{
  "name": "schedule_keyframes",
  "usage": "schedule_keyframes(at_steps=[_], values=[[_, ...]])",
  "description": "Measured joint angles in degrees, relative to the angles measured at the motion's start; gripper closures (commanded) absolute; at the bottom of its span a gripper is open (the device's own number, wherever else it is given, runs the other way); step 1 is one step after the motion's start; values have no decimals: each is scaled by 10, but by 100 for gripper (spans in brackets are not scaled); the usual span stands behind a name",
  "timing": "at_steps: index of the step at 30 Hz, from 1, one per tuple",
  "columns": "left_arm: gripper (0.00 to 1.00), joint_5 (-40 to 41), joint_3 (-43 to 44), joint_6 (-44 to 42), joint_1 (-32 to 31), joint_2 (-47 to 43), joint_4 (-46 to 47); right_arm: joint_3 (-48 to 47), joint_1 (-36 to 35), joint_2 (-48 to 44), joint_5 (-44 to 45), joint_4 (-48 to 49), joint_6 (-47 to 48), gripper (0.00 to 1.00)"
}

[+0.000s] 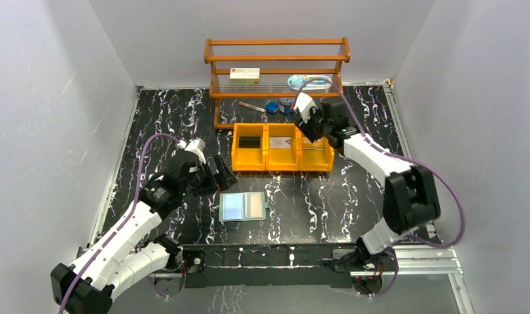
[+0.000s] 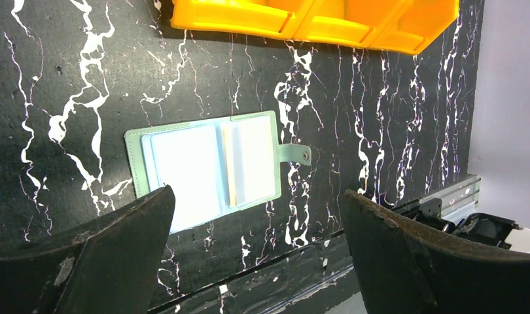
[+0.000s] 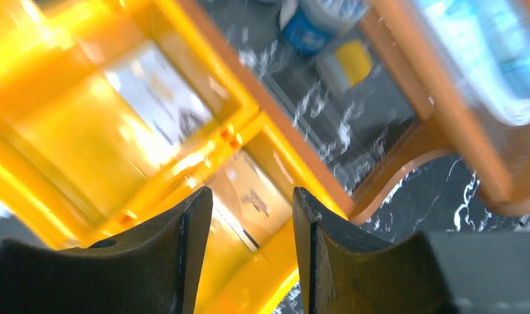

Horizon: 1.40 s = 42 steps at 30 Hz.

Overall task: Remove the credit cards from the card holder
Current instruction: Place the credit card in the storage box, then remove the credit card from the card holder.

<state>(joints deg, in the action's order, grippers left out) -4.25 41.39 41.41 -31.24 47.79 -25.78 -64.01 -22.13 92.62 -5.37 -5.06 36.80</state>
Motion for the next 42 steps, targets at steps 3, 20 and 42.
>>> schedule_keyframes(at_steps=[3,20,42], values=[[2,0,0,3,0,6,0,1,0,-70,-34,40,-153,43],[9,13,-1,37,0,110,-39,146,-164,-92,-142,38,-900,48],[12,20,-13,62,0,117,-41,106,-307,19,-21,-38,-953,53]])
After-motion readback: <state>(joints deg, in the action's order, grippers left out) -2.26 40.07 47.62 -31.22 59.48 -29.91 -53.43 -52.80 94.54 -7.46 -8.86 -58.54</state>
